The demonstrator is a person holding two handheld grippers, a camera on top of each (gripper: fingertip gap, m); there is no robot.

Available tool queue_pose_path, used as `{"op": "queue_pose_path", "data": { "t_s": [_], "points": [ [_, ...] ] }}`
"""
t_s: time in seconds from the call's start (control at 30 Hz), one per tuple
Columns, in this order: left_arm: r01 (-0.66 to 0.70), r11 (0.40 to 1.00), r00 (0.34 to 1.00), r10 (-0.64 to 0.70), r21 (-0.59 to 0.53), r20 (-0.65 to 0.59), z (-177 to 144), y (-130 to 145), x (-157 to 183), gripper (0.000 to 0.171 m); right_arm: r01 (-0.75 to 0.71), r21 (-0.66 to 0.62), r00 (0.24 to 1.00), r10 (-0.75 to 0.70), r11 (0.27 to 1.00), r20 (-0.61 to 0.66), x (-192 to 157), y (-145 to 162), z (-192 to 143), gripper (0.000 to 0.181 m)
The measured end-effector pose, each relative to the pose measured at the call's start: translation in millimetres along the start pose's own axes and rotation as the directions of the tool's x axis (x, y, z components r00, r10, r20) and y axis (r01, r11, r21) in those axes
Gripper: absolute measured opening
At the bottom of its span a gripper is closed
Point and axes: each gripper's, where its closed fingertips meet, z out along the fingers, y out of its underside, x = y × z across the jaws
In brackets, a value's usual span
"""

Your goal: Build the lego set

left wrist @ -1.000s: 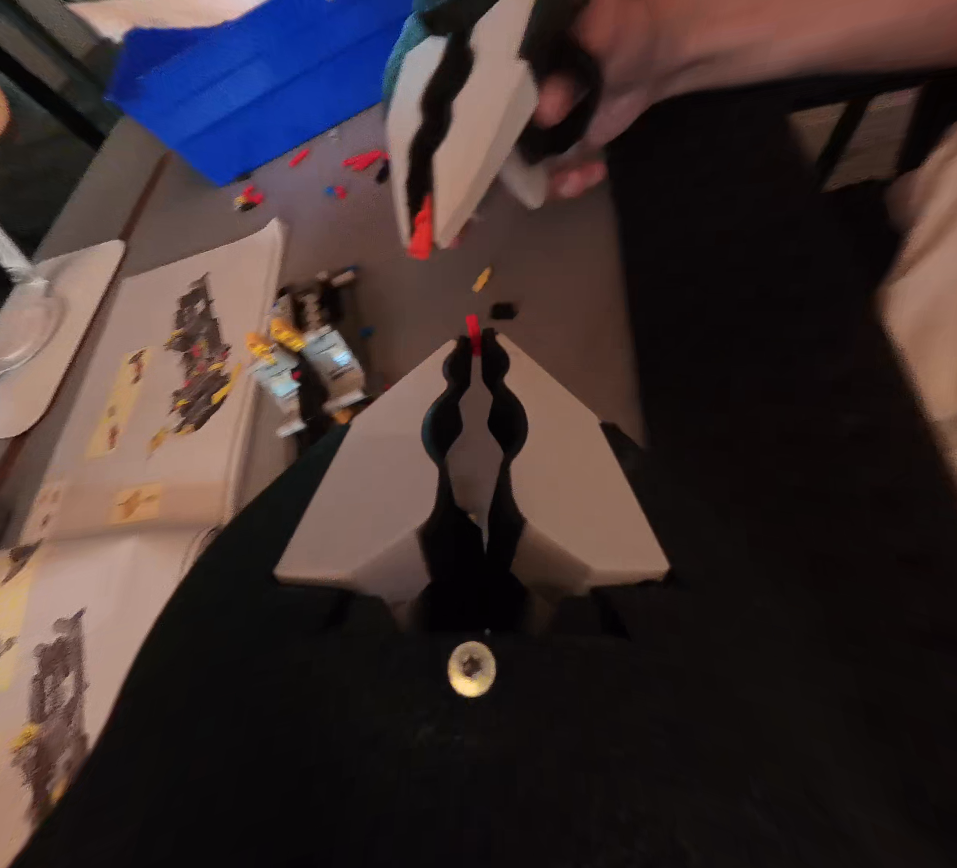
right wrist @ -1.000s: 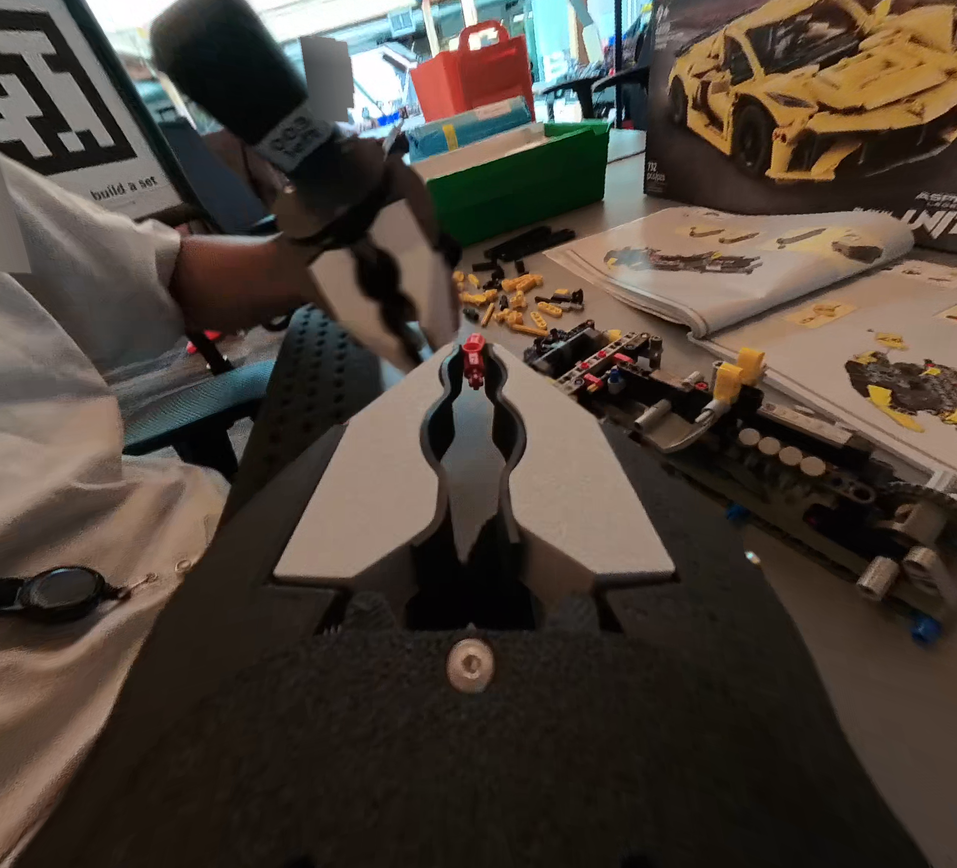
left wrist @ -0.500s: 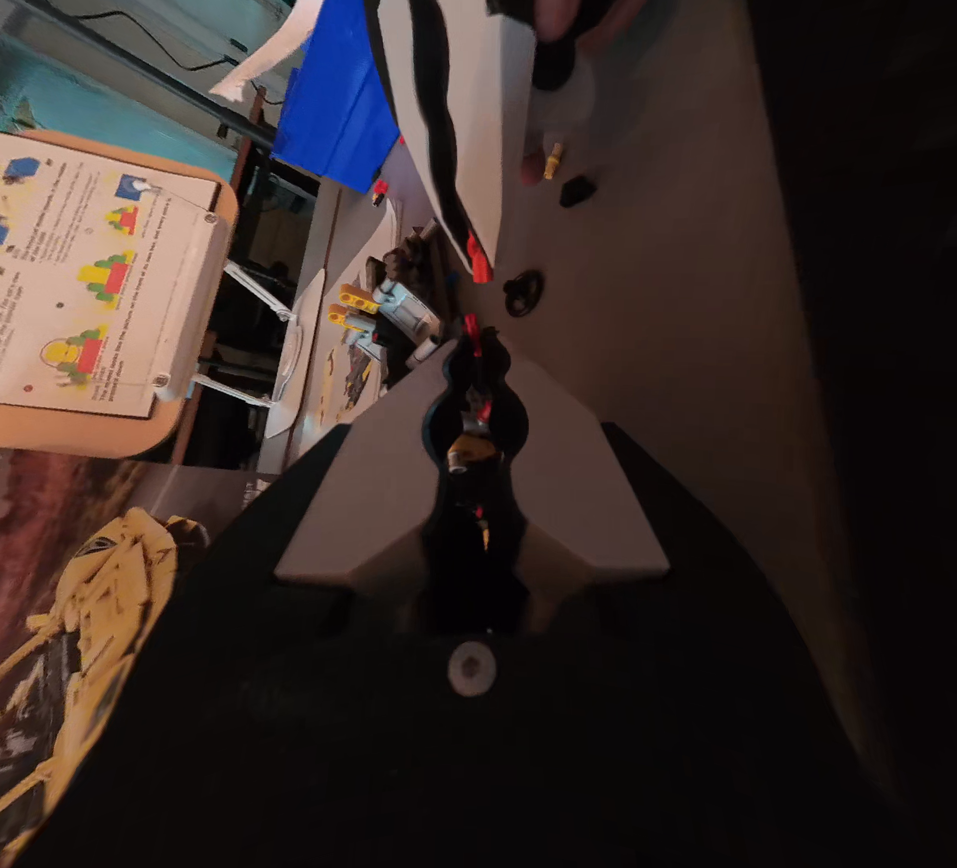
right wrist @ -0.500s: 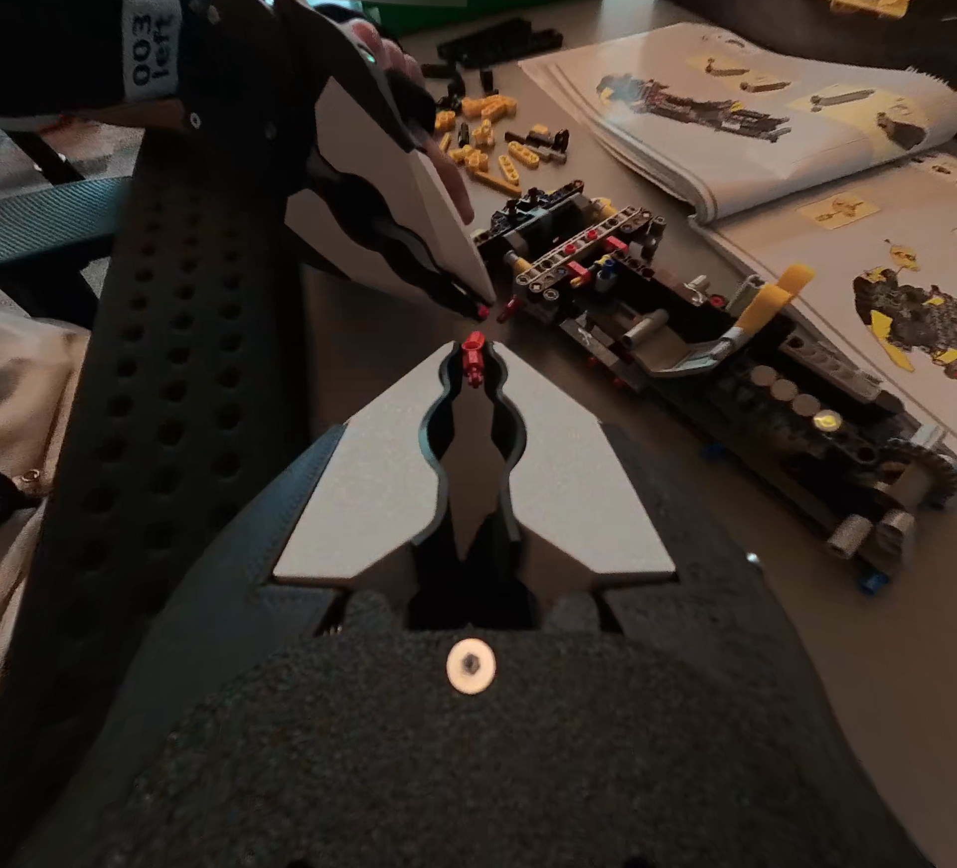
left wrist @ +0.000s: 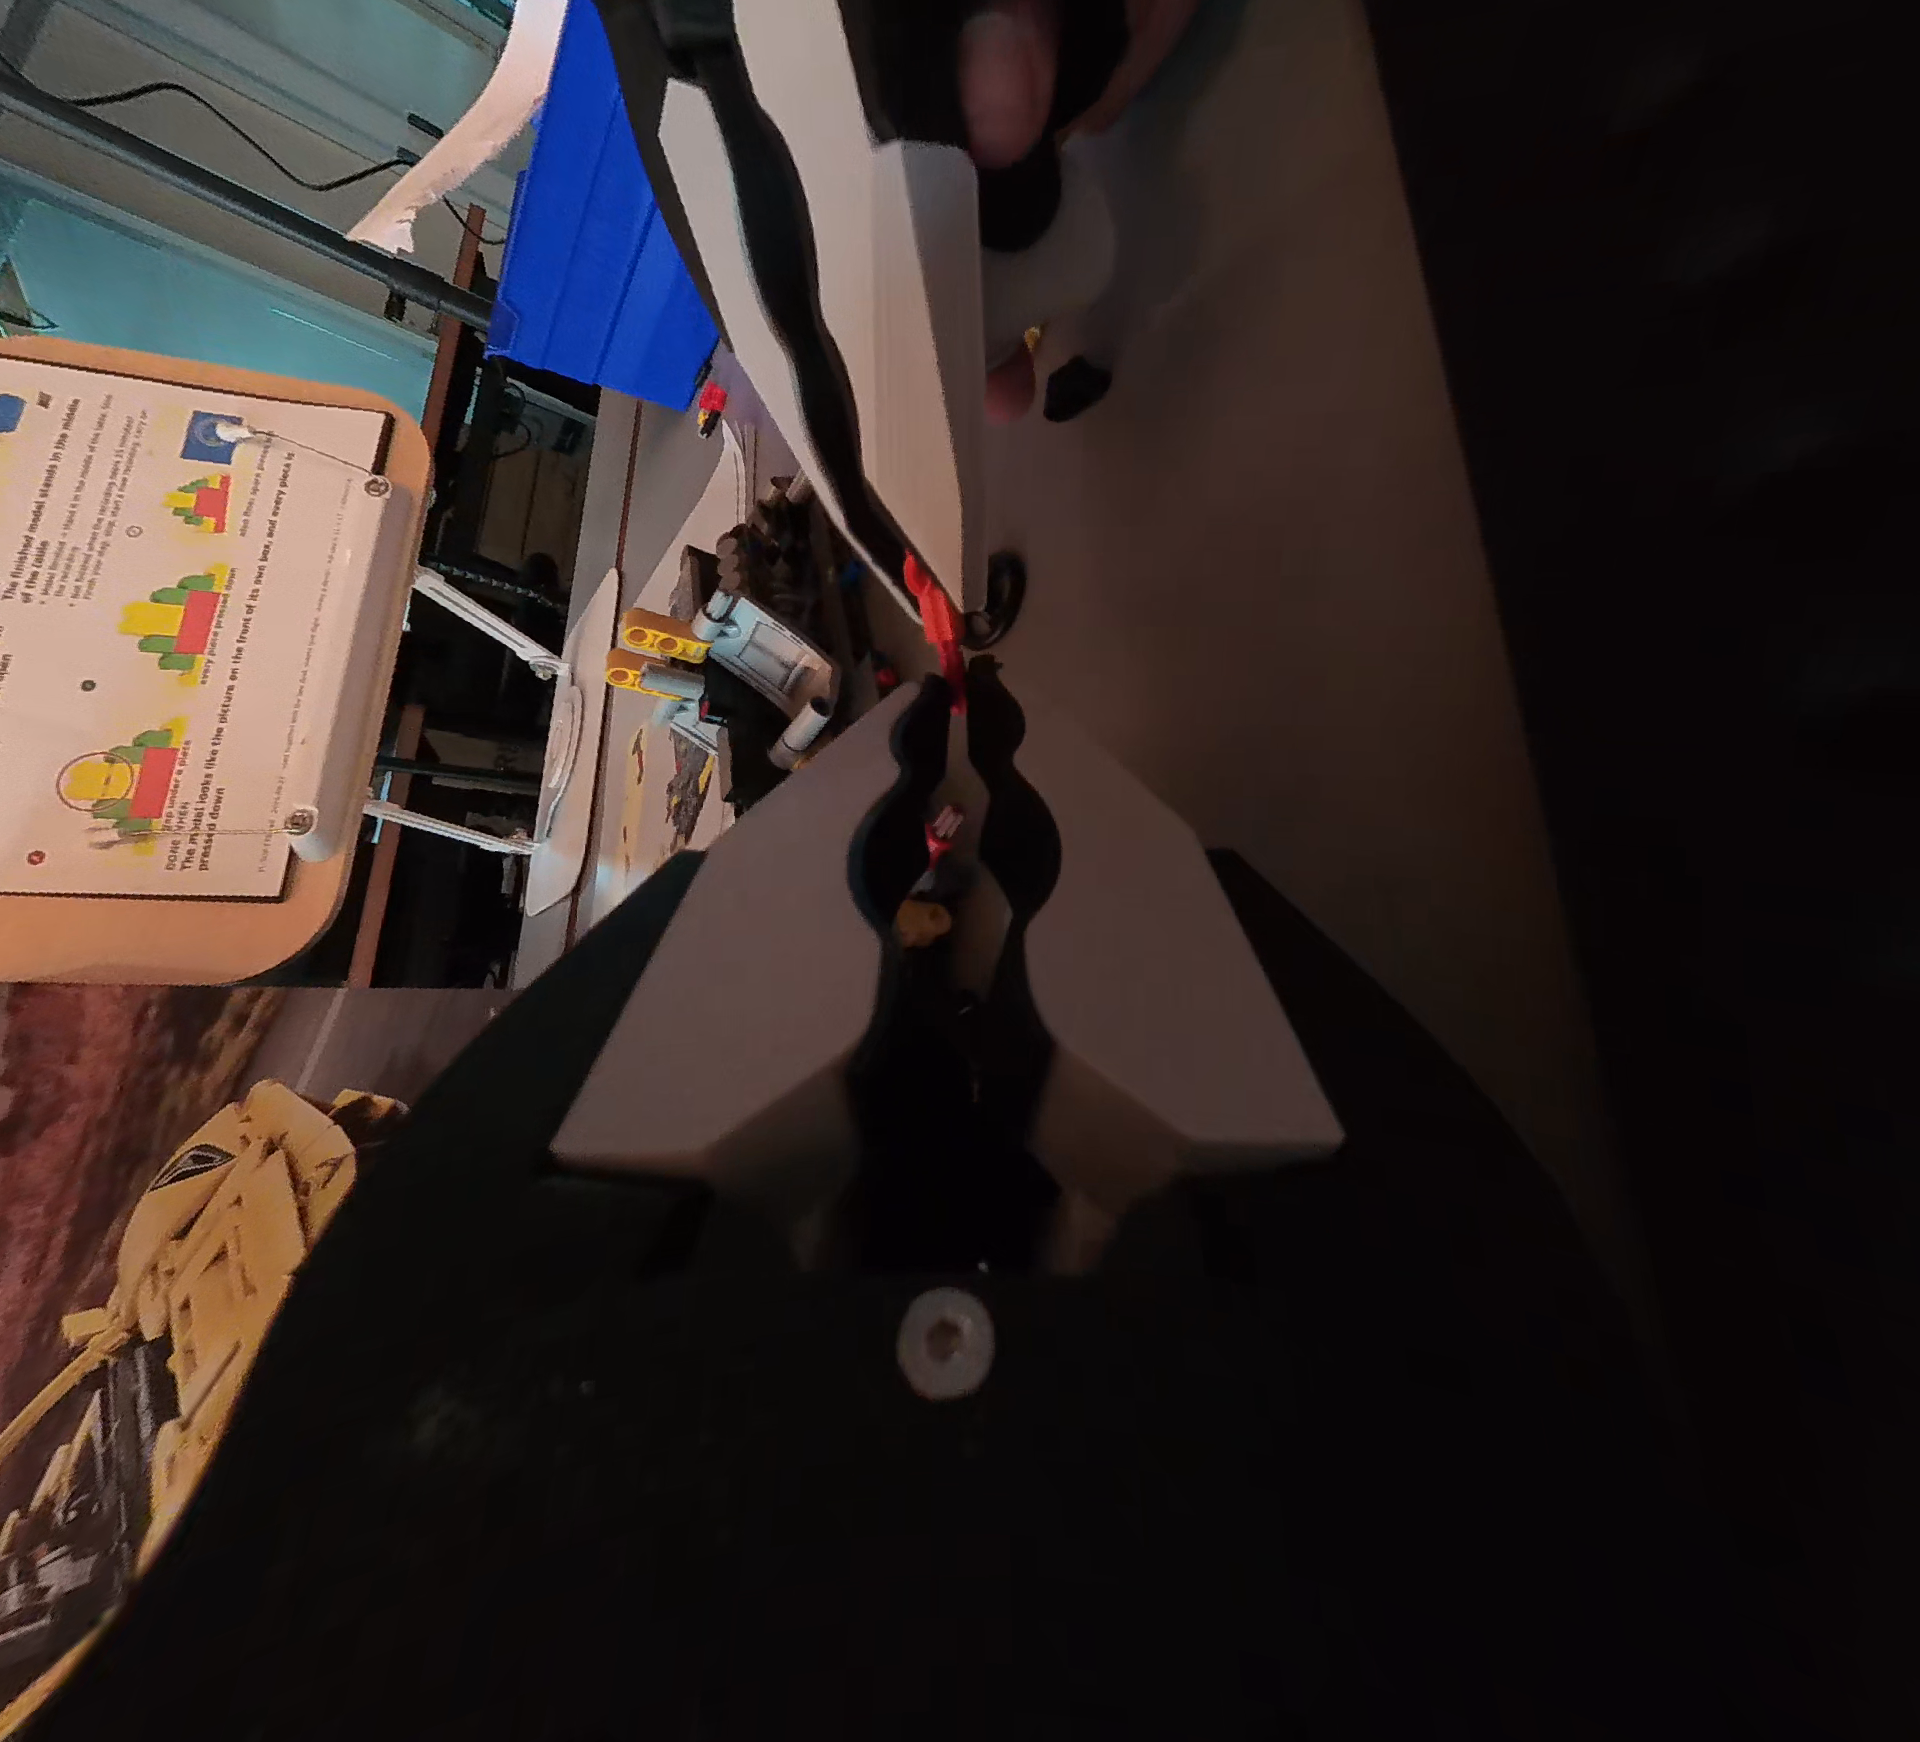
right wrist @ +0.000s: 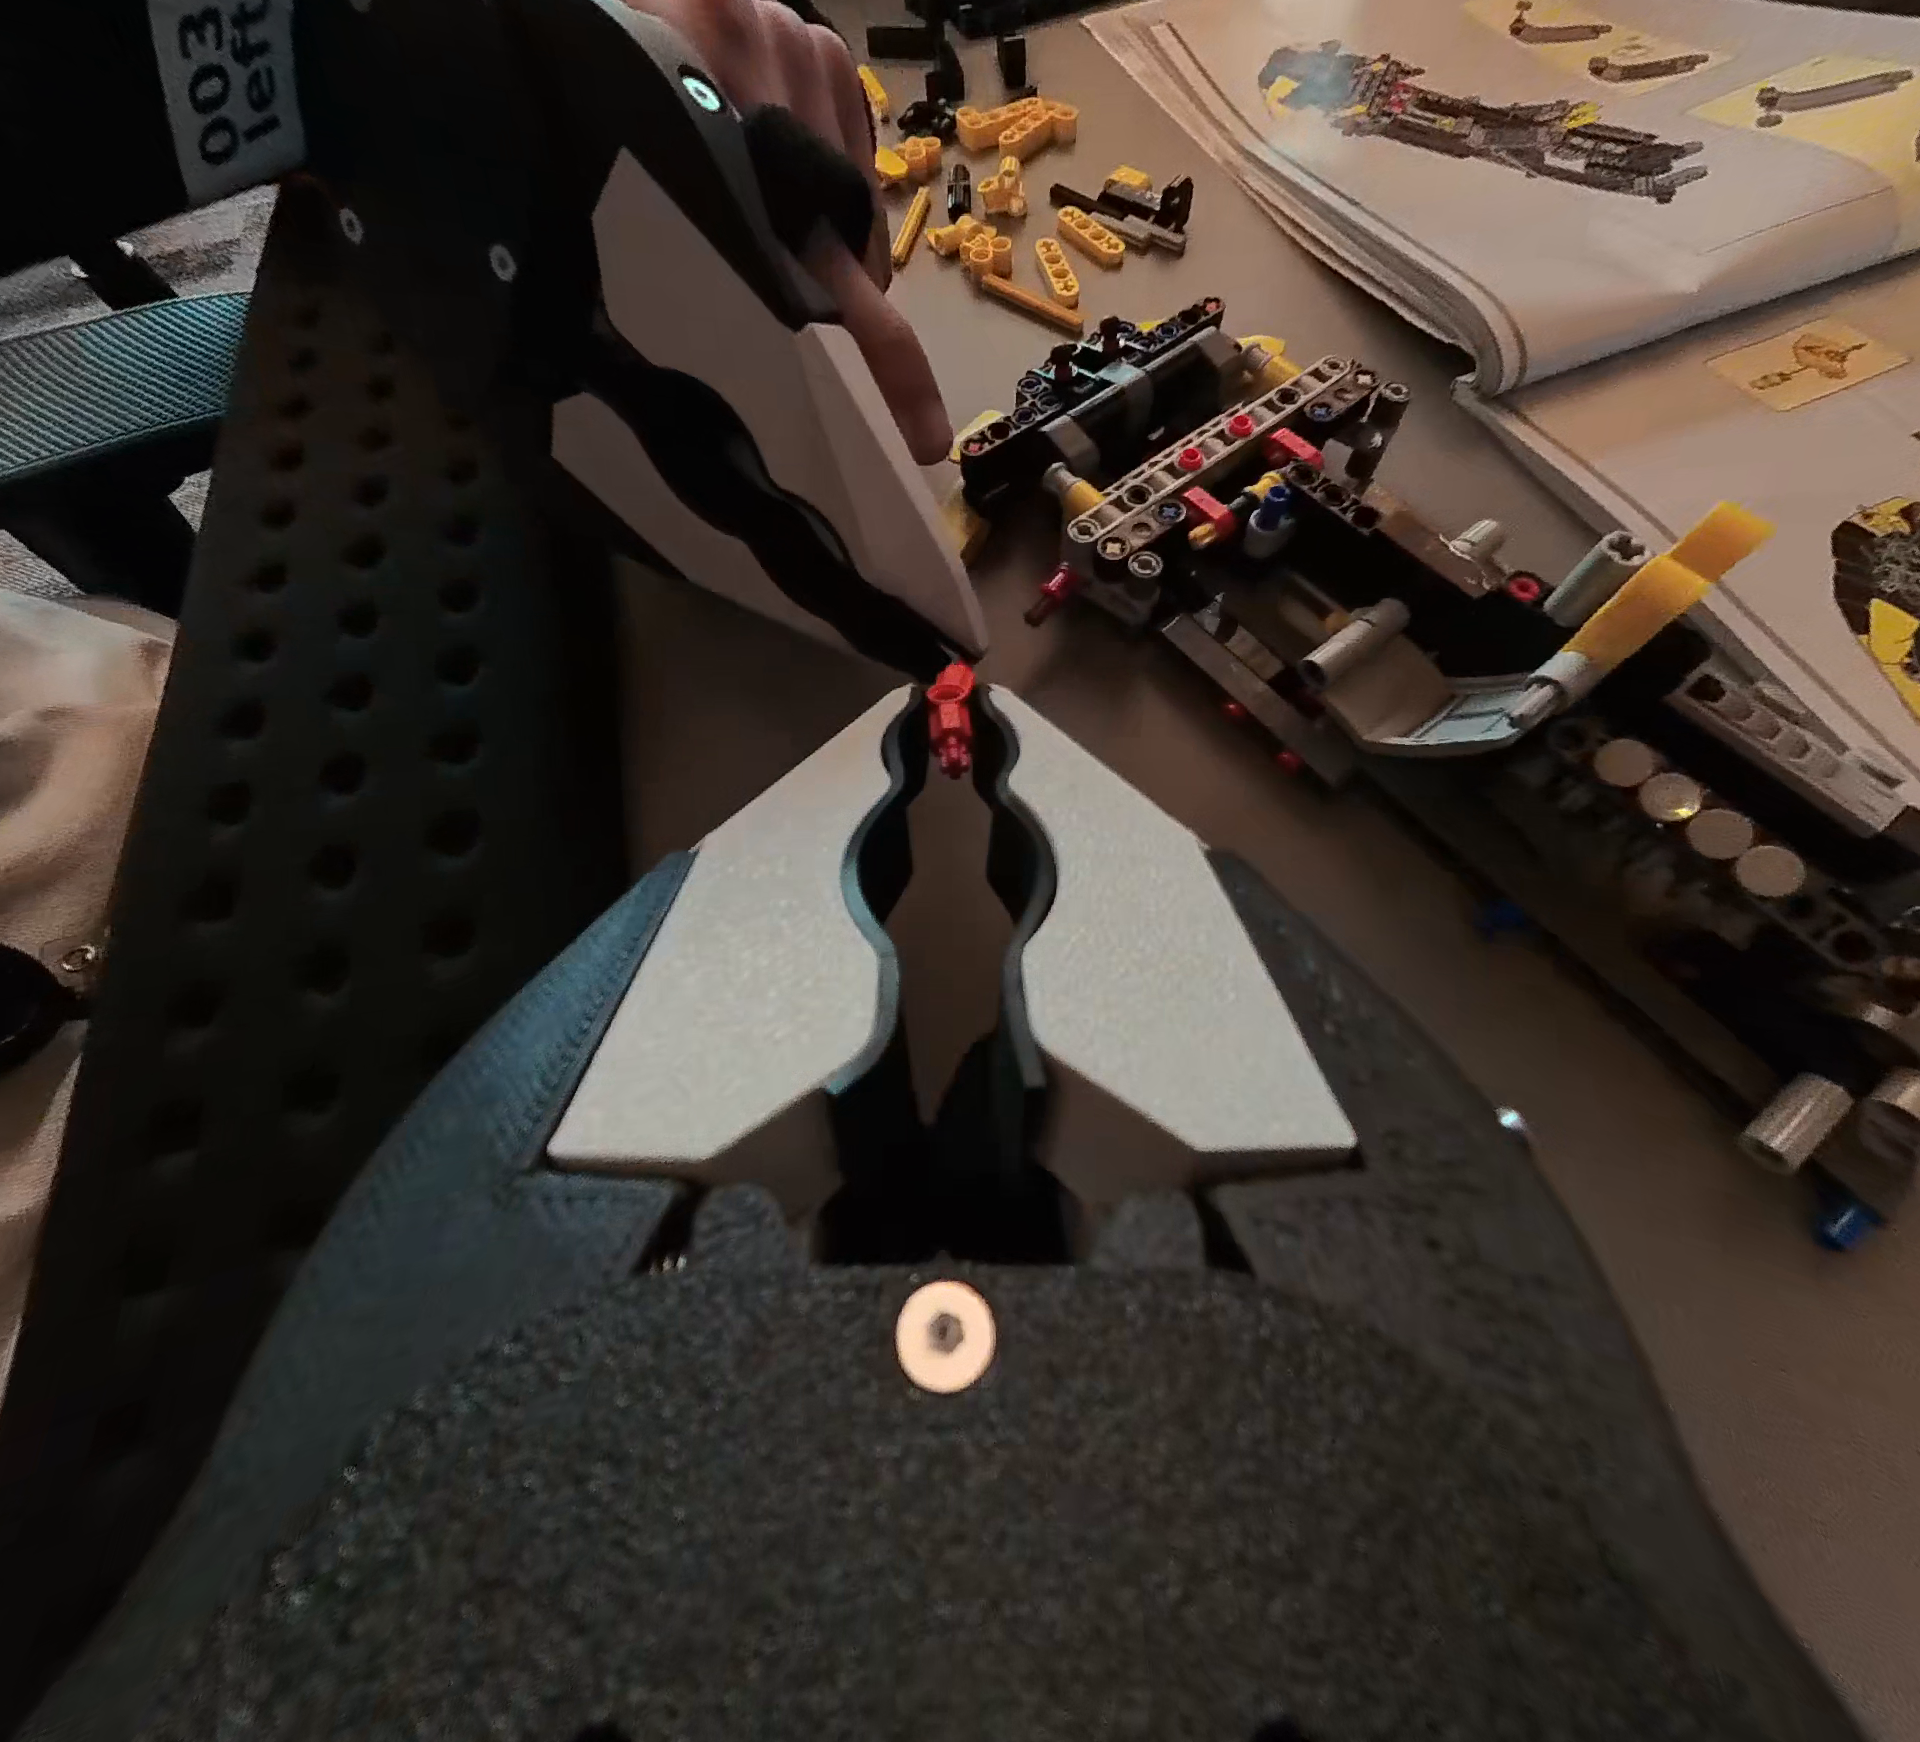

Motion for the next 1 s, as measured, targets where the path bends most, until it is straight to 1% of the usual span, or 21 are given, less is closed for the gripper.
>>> {"op": "queue_pose_path", "data": {
  "t_s": [0.1,0.23,0.33,0.5,0.63,0.73,0.83,0.93,1.0],
  "points": [
    [-0.026,1.000,1.000,0.026,0.006,0.006,-1,-2,1,0.001,0.019,-0.001,1.000,-0.018,1.000,0.017,-3,0,0,0.008],
    [-0.042,0.999,0.999,0.042,-0.004,0.025,-2,-3,-2,0.002,0.031,0.010,0.999,-0.031,0.999,0.008,-4,-4,-1,0.007],
    [-0.079,0.996,0.997,0.080,-0.035,0.023,-1,-1,2,0.001,0.044,-0.022,0.999,-0.044,0.999,-0.008,-3,0,2,0.007],
    [-0.083,0.994,0.996,0.084,-0.066,0.018,1,2,1,0.001,0.038,-0.044,0.998,-0.040,0.998,-0.046,-1,1,4,0.007],
    [-0.151,0.983,0.988,0.153,-0.101,0.012,3,5,6,0.000,0.024,-0.087,0.997,-0.030,0.996,-0.068,0,5,9,0.007],
    [-0.117,0.989,0.993,0.118,-0.090,0.009,3,5,5,0.001,0.016,-0.086,0.997,-0.023,0.996,-0.080,2,5,10,0.007],
    [-0.027,0.999,0.999,0.029,-0.039,0.042,1,-1,-4,0.001,-0.008,-0.018,0.999,0.007,1.000,-0.050,1,-2,3,0.007],
    [0.068,0.998,0.997,-0.068,0.002,0.033,-4,-6,-9,0.001,-0.024,0.035,0.999,0.025,0.999,-0.021,0,-9,-2,0.007],
    [0.103,0.995,0.994,-0.103,0.000,0.025,-4,-3,-10,0.009,-0.027,0.051,1.000,0.027,0.998,-0.003,-3,-12,-2,0.007]
  ]
}}
